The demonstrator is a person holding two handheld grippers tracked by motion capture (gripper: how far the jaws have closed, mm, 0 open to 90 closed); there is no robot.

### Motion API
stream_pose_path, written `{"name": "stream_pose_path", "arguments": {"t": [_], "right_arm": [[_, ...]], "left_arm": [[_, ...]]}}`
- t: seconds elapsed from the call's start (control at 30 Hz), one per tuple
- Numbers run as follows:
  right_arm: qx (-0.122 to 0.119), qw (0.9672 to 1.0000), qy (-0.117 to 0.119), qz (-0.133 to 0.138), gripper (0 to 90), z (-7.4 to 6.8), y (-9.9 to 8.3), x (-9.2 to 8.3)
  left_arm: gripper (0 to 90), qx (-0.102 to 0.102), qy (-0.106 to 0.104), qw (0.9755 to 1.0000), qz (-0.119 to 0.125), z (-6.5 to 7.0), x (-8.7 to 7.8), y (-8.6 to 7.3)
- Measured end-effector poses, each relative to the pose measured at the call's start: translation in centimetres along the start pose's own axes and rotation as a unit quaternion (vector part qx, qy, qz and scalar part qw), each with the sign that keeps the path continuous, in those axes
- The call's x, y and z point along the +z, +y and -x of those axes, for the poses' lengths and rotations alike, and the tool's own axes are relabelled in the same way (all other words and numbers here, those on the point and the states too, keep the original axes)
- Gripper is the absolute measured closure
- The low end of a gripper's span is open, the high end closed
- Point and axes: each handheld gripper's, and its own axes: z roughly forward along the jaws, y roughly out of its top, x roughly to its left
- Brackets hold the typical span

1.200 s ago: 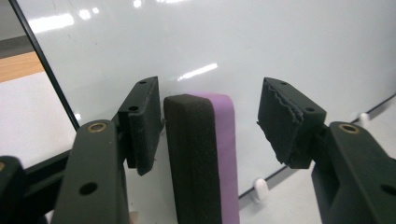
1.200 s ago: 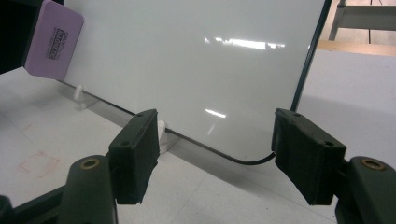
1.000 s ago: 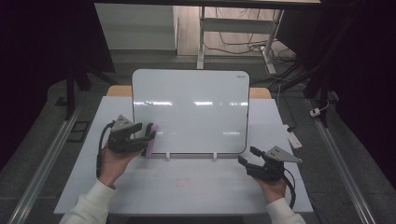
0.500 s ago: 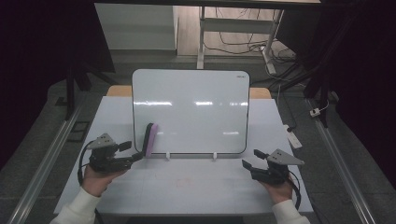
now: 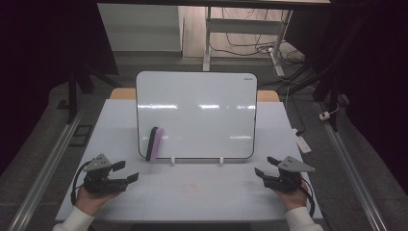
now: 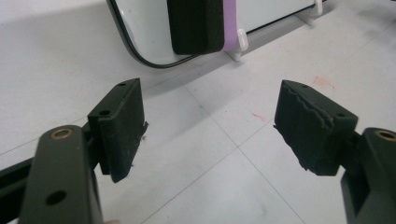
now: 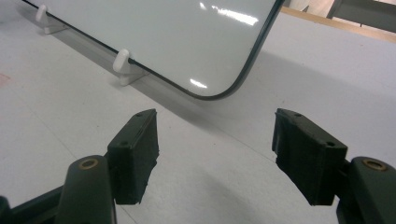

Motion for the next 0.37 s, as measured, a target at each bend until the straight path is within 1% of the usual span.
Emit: {"name": "stream_pose_path", "arguments": {"t": [0.2,0.37], "right_arm": [[-0.004,1.0,0.005,-0.002,30.7,-0.13,0.01,0.17],[-0.008,1.0,0.005,0.001,30.6,-0.32,0.13,0.19]], "left_arm": [[24.3,0.005,0.002,1.0,-0.001,0.12,0.19,0.08],[22.9,0.003,0.004,1.0,-0.002,0.01,0.28,0.0]]}}
